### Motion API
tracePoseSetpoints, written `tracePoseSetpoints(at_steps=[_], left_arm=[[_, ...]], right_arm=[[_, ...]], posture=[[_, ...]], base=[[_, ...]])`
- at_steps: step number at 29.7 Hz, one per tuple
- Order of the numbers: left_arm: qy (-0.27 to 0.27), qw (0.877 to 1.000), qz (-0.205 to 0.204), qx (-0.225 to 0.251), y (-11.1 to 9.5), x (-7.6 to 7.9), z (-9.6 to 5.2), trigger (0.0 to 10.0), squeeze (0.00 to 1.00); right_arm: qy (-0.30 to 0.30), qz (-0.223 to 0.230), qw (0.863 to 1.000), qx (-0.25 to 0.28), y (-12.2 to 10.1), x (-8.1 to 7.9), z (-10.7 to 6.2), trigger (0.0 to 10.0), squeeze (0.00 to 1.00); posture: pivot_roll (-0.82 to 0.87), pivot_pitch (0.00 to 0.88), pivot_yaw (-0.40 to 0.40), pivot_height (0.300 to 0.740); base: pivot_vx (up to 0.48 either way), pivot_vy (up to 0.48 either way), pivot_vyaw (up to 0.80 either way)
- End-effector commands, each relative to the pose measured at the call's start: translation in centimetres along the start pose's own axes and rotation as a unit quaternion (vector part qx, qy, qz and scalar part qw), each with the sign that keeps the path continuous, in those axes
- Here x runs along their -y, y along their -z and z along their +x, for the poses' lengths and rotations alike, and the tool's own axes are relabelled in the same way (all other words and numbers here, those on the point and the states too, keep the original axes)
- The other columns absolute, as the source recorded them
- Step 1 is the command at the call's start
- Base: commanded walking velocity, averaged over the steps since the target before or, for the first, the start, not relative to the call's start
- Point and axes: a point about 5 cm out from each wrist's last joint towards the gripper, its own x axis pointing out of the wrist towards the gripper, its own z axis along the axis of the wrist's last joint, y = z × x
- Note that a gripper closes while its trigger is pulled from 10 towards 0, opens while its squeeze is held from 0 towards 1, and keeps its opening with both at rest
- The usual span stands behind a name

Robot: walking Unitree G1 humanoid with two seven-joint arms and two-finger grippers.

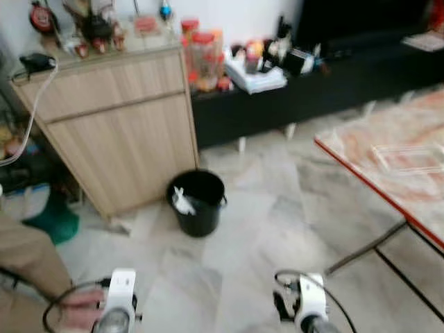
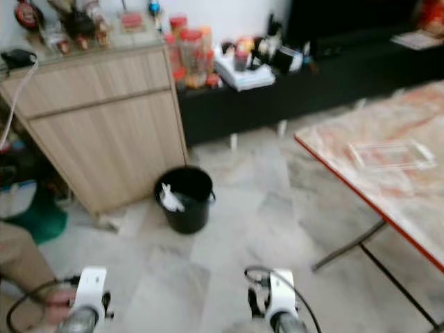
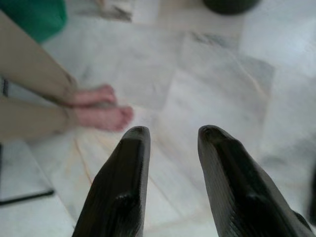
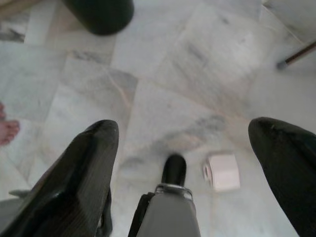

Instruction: Picking trash to rubbish bin

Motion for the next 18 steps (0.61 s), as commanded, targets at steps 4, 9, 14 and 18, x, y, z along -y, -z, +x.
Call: tracePoseSetpoints(at_steps=[4, 9, 14, 18], left_arm=[[-0.002, 1.000, 0.000, -0.003, 0.19, -0.07, -0.04, 10.0, 0.00], [-0.001, 1.000, 0.000, -0.004, 0.21, -0.02, -0.05, 10.0, 0.00], [-0.001, 1.000, 0.005, -0.005, 0.17, 0.04, -0.03, 10.0, 0.00], [-0.001, 1.000, 0.006, -0.005, 0.16, 0.06, -0.03, 10.0, 0.00]], right_arm=[[-0.001, 0.001, 1.000, 0.001, -0.09, -0.28, 0.08, 10.0, 0.00], [0.001, 0.000, 1.000, 0.000, 0.01, -0.21, 0.04, 10.0, 0.00], [0.002, 0.000, 1.000, 0.000, 0.04, -0.18, 0.02, 10.0, 0.00], [0.004, -0.001, 1.000, 0.000, 0.01, -0.16, 0.03, 10.0, 0.00]], posture=[[-0.02, 0.057, -0.004, 0.740], [-0.03, 0.056, -0.003, 0.740], [-0.03, 0.056, -0.003, 0.740], [-0.03, 0.057, -0.004, 0.740]], base=[[-0.312, 0.000, 0.00], [-0.312, 0.000, 0.00], [-0.181, 0.000, 0.00], [0.000, 0.000, 0.00]])
